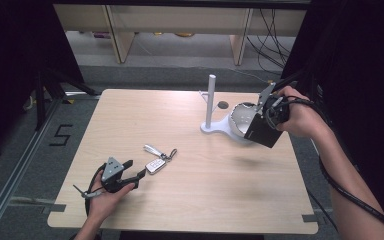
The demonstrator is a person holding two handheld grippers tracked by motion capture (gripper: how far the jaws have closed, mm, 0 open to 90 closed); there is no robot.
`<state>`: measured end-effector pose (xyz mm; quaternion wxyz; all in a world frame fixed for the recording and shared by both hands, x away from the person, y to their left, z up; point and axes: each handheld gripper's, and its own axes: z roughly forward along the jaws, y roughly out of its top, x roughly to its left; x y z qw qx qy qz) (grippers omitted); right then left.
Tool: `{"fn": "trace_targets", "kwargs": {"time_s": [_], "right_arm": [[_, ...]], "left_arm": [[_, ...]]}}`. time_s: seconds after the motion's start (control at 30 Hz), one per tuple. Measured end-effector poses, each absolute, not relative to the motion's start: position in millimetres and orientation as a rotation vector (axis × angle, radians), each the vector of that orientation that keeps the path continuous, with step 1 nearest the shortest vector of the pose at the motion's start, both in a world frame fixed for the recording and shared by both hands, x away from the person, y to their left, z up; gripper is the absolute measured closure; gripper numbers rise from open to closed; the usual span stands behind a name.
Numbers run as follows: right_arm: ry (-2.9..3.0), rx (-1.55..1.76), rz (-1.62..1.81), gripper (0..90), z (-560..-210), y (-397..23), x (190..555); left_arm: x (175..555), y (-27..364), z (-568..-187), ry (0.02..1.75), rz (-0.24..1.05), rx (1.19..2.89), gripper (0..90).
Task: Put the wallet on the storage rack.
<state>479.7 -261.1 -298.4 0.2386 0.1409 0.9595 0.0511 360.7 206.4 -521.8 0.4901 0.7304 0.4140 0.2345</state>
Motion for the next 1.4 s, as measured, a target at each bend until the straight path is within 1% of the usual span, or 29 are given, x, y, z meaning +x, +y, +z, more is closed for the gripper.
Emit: {"fn": "trace_targets", "kwargs": {"time_s": [0.4,0.5,0.57,0.6,0.73,1.4], "right_arm": [[2.607,0.384,0.139,81.8,-296,-263,489],[2.601,0.337,0.142,81.8,-296,-264,494],[2.591,0.385,0.144,81.8,-296,-262,493],[2.593,0.337,0.144,81.8,-296,-262,496],[2.581,0.313,0.133,81.7,-296,-259,501],[2.571,0.312,0.139,81.7,-301,-248,522]], "left_arm": [[361,206,-522,1.009,0.567,1.772,35.7],[362,207,-522,1.0,0.566,1.783,35.7],[361,206,-522,1.009,0.566,1.772,35.7],[361,206,-522,1.011,0.567,1.776,35.7],[361,207,-522,1.01,0.568,1.777,35.6],[361,208,-522,0.999,0.564,1.778,35.5]]}}
